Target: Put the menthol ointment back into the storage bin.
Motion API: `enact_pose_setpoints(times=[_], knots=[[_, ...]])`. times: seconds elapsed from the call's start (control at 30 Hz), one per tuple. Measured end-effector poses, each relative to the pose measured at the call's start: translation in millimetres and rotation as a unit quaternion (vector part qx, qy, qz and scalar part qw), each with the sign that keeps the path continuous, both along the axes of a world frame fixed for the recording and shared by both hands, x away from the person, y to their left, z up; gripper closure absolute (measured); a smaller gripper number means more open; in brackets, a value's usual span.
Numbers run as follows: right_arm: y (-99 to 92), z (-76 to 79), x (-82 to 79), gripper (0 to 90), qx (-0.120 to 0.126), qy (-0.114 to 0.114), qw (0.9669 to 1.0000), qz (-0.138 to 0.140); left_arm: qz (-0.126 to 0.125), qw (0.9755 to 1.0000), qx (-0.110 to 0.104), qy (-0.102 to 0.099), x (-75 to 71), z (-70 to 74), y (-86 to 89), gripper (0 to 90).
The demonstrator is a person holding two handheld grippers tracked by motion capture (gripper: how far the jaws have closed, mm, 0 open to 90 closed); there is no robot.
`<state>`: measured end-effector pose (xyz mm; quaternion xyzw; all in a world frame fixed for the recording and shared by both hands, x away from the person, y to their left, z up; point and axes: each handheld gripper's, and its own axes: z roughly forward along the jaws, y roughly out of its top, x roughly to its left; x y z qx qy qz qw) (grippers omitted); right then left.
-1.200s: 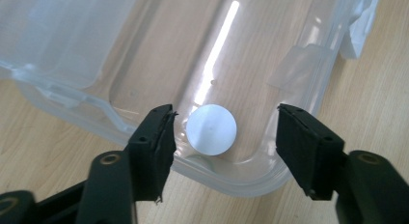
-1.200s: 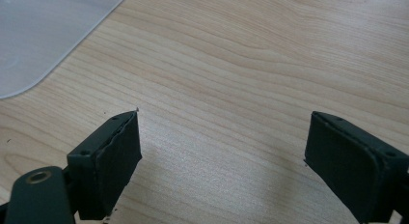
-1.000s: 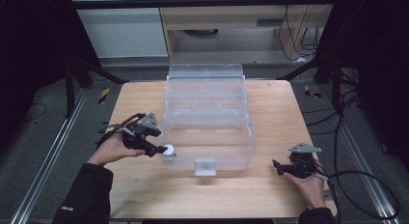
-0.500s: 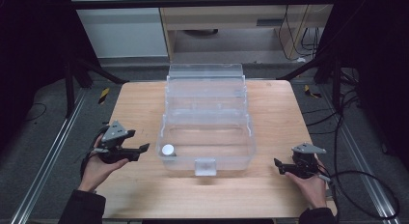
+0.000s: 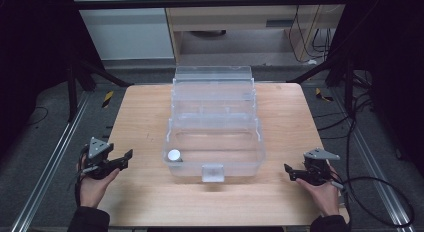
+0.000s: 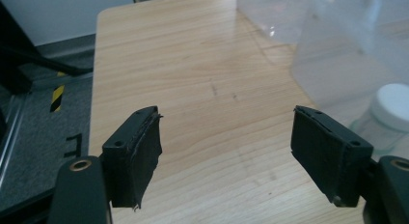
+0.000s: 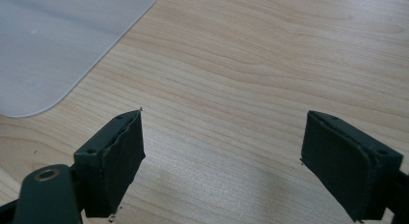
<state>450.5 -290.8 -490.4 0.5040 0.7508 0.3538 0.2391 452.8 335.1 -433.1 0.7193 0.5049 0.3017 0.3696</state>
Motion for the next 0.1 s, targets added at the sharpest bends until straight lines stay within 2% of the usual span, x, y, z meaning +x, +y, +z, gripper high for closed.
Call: enact_pose_setpoints(times=[0.1], knots=[[-0.4, 0.3, -0.1, 15.3, 0.001, -0.003, 1.0000, 0.001, 0.014, 0.9999, 0.007, 0.007, -1.1, -8.2, 7.5, 25.3]])
